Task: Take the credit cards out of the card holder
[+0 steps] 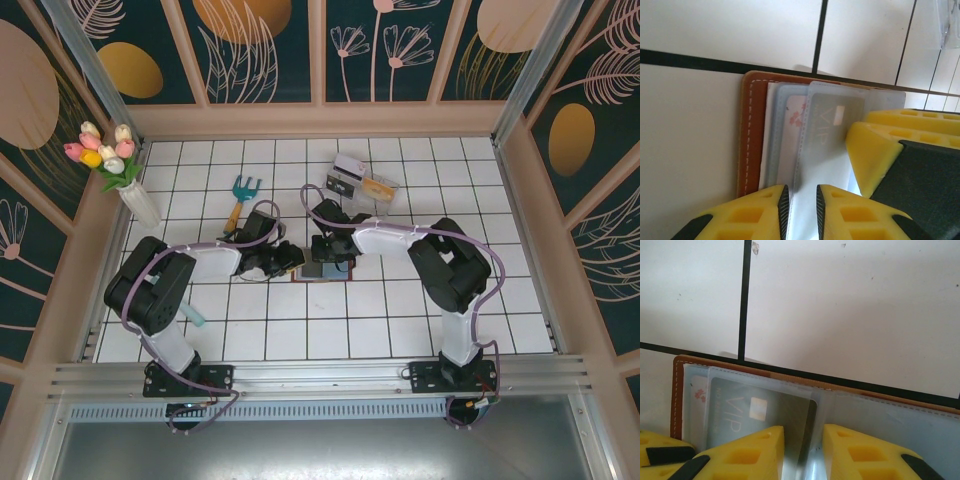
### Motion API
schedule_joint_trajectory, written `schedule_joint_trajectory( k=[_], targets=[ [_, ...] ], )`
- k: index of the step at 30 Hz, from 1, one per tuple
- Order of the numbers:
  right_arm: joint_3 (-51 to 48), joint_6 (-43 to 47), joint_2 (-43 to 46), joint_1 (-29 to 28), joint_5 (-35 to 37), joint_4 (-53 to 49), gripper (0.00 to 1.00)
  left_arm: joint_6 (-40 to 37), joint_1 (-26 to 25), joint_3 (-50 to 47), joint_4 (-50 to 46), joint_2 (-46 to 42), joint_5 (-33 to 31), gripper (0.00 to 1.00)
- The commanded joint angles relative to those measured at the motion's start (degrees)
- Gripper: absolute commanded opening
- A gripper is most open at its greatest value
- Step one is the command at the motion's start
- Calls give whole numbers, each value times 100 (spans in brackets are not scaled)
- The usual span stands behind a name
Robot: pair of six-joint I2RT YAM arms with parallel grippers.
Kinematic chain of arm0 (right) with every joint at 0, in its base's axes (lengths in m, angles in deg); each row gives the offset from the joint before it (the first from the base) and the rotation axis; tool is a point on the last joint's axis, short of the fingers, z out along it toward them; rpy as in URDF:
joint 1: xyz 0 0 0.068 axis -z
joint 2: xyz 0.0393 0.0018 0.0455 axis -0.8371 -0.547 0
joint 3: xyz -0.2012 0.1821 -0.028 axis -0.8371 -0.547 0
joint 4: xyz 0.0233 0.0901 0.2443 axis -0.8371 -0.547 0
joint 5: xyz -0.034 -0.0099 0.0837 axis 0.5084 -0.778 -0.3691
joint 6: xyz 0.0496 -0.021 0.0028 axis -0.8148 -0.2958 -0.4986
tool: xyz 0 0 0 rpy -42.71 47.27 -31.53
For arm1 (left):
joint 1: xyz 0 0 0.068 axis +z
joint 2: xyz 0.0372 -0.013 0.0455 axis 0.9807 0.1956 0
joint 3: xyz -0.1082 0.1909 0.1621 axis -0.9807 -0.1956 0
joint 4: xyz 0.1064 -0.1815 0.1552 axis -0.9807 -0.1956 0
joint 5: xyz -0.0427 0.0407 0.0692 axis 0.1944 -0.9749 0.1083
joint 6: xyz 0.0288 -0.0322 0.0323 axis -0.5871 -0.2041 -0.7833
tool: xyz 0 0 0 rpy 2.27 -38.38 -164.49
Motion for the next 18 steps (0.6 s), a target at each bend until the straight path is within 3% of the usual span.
schedule_joint_trajectory(
  k=[1, 5, 12, 18],
  targets=[
    [-380, -35, -151, 34, -88, -188, 29, -235, -32, 127, -439, 237, -90, 26],
    [-518, -95, -45, 124, -285, -42, 27, -367, -36, 168, -686, 272, -197, 28],
    [-546, -103, -124, 134, -391, -24, 26, -568, -92, 328, -569, 459, 479, 30],
    [-606, -155, -79, 180, -509, 70, 25, -825, -151, 465, -711, 402, 597, 30]
  ],
)
